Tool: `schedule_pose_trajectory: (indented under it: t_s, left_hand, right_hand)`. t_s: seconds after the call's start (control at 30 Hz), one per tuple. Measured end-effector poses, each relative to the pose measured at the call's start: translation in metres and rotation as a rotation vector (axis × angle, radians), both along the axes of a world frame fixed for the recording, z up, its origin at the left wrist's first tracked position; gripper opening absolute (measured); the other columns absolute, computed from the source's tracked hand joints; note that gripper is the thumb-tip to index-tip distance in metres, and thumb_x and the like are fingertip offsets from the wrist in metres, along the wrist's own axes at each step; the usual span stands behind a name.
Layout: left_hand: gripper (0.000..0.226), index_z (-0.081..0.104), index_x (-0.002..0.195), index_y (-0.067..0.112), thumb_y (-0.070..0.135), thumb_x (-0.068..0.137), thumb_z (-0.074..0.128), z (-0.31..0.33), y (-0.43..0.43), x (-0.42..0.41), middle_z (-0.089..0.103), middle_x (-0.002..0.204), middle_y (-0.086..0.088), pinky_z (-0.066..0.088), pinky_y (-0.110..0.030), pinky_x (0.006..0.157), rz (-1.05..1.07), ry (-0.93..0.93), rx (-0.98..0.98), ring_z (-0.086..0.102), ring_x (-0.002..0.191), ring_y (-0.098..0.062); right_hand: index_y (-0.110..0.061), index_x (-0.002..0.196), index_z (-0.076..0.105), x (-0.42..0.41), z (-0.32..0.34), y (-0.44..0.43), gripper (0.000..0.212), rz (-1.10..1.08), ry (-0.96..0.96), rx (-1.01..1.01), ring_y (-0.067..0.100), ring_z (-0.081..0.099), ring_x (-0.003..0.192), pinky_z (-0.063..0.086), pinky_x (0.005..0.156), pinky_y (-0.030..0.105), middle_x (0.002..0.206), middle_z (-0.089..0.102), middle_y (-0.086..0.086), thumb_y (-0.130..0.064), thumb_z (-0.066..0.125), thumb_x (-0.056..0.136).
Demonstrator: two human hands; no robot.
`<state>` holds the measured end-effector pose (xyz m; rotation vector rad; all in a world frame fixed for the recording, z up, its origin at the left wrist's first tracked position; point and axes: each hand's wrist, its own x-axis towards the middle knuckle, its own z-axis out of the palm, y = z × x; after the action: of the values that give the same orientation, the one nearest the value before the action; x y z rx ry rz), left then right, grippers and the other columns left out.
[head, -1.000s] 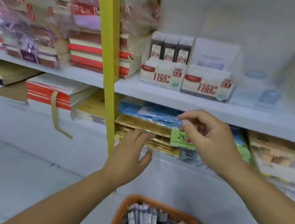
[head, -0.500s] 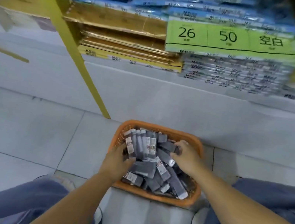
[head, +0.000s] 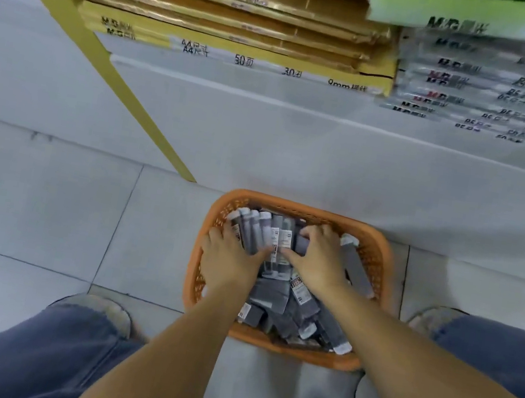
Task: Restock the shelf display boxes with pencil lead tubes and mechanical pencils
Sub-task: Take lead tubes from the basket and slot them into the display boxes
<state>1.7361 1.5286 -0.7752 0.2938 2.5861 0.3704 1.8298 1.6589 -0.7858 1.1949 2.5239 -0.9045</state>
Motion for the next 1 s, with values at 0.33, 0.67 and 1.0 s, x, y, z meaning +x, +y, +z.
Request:
schedule_pose_trajectory:
  t_s: [0.33, 0.67, 1.0]
  left_hand:
    - [0.013, 0.062, 0.095, 0.037, 0.028, 0.090, 0.069, -0.002, -0.025, -0.015, 0.069, 0.086, 0.014, 0.052, -0.024, 0.065, 0.062, -0.215, 0.313, 0.068, 0.081, -0.011]
    - [0.017, 0.050, 0.107, 0.023, 0.013, 0.095, 0.058, 0.011, -0.046, -0.017, 0.065, 0.100, -0.007, 0.049, -0.011, 0.053, 0.235, -0.390, 0.489, 0.066, 0.074, -0.010]
    - [0.030, 0.066, 0.116, 0.016, 0.016, 0.087, 0.075, 0.087, -0.033, -0.010, 0.061, 0.067, -0.001, 0.047, -0.032, 0.057, 0.414, -0.642, 0.804, 0.054, 0.060, -0.020]
  right_hand:
    - [-0.016, 0.124, 0.057, -0.020, 0.003, -0.008, 0.070, 0.005, -0.131, -0.232, 0.019, 0.062, 0.100, 0.052, 0.078, 0.033, 0.111, 0.066, -0.001, -0.068, 0.060, 0.078]
    - [-0.020, 0.087, 0.058, -0.006, 0.021, 0.005, 0.007, -0.273, 0.040, -0.461, 0.021, 0.063, 0.068, 0.046, 0.046, 0.027, 0.076, 0.063, 0.004, -0.019, 0.064, 0.084]
    - [-0.027, 0.114, 0.065, 0.026, 0.113, 0.024, 0.034, -0.242, 0.249, -0.496, -0.002, 0.067, 0.084, 0.053, 0.074, 0.017, 0.090, 0.073, -0.021, -0.030, 0.074, 0.082]
